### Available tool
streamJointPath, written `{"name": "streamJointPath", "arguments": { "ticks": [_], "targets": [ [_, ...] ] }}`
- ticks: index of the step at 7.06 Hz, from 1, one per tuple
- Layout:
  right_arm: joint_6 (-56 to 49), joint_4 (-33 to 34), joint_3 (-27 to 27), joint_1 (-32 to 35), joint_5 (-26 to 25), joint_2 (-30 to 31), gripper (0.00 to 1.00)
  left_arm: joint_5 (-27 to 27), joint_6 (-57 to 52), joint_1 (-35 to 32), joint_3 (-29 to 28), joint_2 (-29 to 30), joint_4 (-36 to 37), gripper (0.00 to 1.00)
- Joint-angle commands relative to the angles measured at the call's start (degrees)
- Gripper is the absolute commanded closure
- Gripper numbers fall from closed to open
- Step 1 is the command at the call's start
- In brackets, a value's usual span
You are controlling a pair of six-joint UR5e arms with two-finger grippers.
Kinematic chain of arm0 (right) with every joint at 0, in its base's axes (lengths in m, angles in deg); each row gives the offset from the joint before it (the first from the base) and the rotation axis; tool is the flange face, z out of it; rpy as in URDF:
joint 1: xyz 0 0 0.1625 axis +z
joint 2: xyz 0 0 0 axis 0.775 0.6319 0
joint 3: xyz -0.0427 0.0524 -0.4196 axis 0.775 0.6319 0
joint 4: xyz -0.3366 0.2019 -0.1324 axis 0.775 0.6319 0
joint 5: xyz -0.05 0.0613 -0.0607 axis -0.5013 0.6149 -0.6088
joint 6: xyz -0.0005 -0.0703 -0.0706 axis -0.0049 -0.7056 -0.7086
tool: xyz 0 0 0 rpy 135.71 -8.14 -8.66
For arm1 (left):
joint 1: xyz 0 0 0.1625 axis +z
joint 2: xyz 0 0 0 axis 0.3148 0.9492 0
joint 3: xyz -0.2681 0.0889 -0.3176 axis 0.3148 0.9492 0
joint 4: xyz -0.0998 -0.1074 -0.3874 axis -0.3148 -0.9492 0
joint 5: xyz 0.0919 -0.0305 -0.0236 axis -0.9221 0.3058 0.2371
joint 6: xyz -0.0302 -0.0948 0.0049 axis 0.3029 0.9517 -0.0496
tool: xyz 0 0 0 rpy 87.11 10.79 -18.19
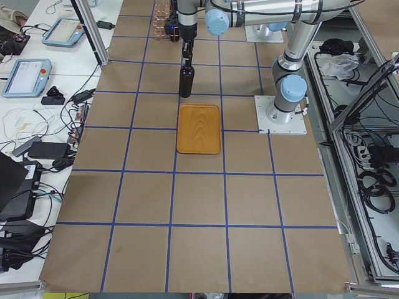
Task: Take wine from basket and place on tray
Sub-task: 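Carry the bottle with the left gripper over the wooden tray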
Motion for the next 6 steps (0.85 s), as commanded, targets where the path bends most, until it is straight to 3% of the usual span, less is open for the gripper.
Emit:
{"name": "streamJointPath", "arguments": {
  "ticks": [1,3,6],
  "targets": [
    [0.0,0.0,0.0,0.0,0.0,0.0,0.00,0.6,-12.7,12.8,0.7,0.2,-1.3,1.00],
    [0.0,-0.1,0.0,0.0,-0.1,0.0,0.00,1.9,-18.3,18.0,1.4,0.2,-4.2,1.00],
    [0.0,-0.1,-0.1,0.0,-0.1,0.0,0.00,1.9,-20.0,19.6,3.2,1.3,-5.4,1.00]
  ]
}}
